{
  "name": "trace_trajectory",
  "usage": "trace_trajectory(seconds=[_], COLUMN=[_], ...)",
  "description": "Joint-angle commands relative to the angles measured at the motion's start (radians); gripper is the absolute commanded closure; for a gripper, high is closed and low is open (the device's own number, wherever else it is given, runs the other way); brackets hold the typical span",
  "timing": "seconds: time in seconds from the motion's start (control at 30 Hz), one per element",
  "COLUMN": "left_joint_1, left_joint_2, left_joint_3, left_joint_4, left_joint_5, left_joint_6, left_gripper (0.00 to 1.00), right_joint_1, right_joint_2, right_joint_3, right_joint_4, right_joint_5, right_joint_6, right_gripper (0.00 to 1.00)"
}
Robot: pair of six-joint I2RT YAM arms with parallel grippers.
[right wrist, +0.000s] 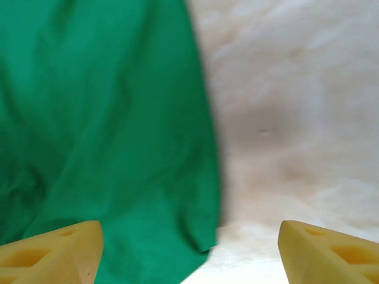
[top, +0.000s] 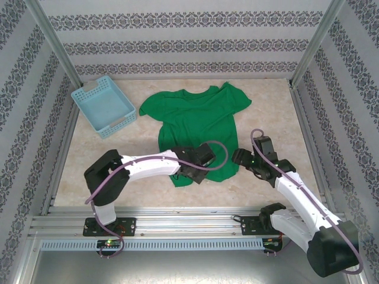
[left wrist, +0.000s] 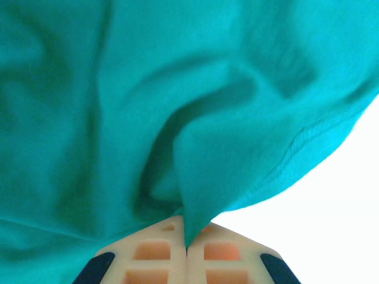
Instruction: Fold the inside-out t-shirt
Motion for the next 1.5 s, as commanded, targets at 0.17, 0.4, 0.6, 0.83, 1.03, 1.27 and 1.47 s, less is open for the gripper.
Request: trace_trajectory(seconds=[0.17, 0.4, 0.6, 0.83, 1.03, 1.27, 1.47], left_joint_1=[0.147, 0.206, 0.219, 0.229, 0.229, 0.231, 0.233], left_joint_2=[-0.129, -0.161, -0.18, -0.218, -0.24, -0.285, -0.321], left_joint_3=[-0.021, 0.029, 0.081, 0.099, 0.12, 0.122, 0.12], left_joint_4=[0.187, 0.195, 0.153, 0.12, 0.088, 0.048, -0.011], left_joint_5=[0.147, 0.202, 0.215, 0.218, 0.214, 0.169, 0.093], left_joint_6=[-0.073, -0.064, -0.034, -0.016, 0.012, 0.062, 0.137], left_gripper=[1.0, 1.0, 1.0, 1.0, 1.0, 1.0, 1.0], right_joint_1=[0.266, 0.524, 0.587, 0.594, 0.593, 0.551, 0.491], right_joint_2=[-0.078, 0.018, 0.253, 0.47, 0.525, 0.536, 0.503], right_joint_3=[-0.178, -0.316, -0.291, -0.233, -0.137, -0.087, -0.077], right_joint_4=[0.431, 0.853, 1.081, 1.197, 1.098, 0.959, 0.854], right_joint_5=[-0.076, 0.071, 0.093, 0.092, 0.067, 0.134, 0.144], right_joint_6=[0.068, -0.033, -0.144, -0.272, -0.395, -0.467, -0.489], right_gripper=[0.25, 0.25, 0.29, 0.29, 0.29, 0.27, 0.26])
